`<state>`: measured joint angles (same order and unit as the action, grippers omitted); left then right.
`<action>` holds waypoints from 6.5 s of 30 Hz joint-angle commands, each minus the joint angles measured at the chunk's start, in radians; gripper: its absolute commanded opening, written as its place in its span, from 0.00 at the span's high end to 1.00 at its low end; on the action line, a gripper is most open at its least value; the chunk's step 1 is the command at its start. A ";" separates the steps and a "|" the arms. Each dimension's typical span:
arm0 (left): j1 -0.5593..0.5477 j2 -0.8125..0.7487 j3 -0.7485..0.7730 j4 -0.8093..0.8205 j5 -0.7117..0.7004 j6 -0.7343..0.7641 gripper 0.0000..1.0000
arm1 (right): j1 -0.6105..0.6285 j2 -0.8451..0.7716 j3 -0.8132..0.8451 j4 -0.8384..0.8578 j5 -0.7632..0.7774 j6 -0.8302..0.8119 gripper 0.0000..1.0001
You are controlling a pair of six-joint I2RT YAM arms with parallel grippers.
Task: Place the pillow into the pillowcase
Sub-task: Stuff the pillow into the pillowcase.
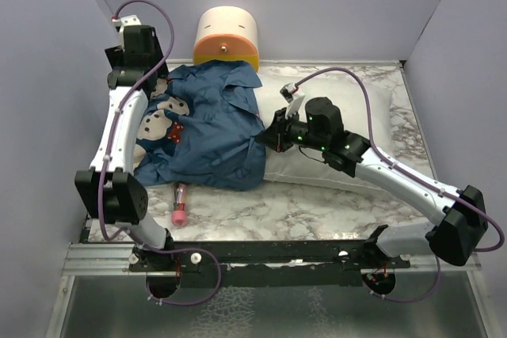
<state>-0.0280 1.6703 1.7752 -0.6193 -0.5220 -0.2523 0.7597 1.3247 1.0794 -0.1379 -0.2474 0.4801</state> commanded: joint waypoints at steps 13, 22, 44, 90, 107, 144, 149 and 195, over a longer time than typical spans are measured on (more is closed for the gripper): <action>-0.191 -0.660 -0.577 0.130 0.804 -0.464 0.30 | -0.005 -0.103 -0.051 0.082 -0.057 -0.097 0.52; -0.356 -0.371 -0.285 0.028 0.523 -0.207 0.25 | -0.013 -0.230 -0.064 0.037 0.048 -0.101 0.37; -0.368 0.084 0.160 -0.059 0.839 -0.144 0.99 | -0.272 -0.408 -0.135 -0.120 0.063 -0.031 0.30; -0.815 -0.764 -0.914 0.004 0.521 -0.462 0.07 | -0.306 -0.388 -0.202 -0.201 -0.528 -0.194 0.25; -0.986 -0.542 -1.050 0.274 0.082 -0.478 0.47 | -0.305 -0.578 -0.357 -0.194 -0.410 -0.082 0.25; -0.921 -0.665 -0.796 0.252 0.420 -0.190 1.00 | -0.736 -0.443 -0.018 -0.687 0.086 -0.160 0.03; -0.906 -0.688 -0.835 0.289 0.452 -0.227 1.00 | -0.770 -0.451 0.004 -0.664 0.216 -0.168 0.04; -0.894 -0.616 -0.314 0.219 0.665 -0.088 1.00 | -0.774 -0.484 0.173 -0.320 -0.541 0.056 0.99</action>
<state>-0.9073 1.0786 1.2987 -0.5484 0.0147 -0.3954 -0.0383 0.9325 1.1240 -0.6273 -0.4786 0.3656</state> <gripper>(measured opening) 0.017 0.028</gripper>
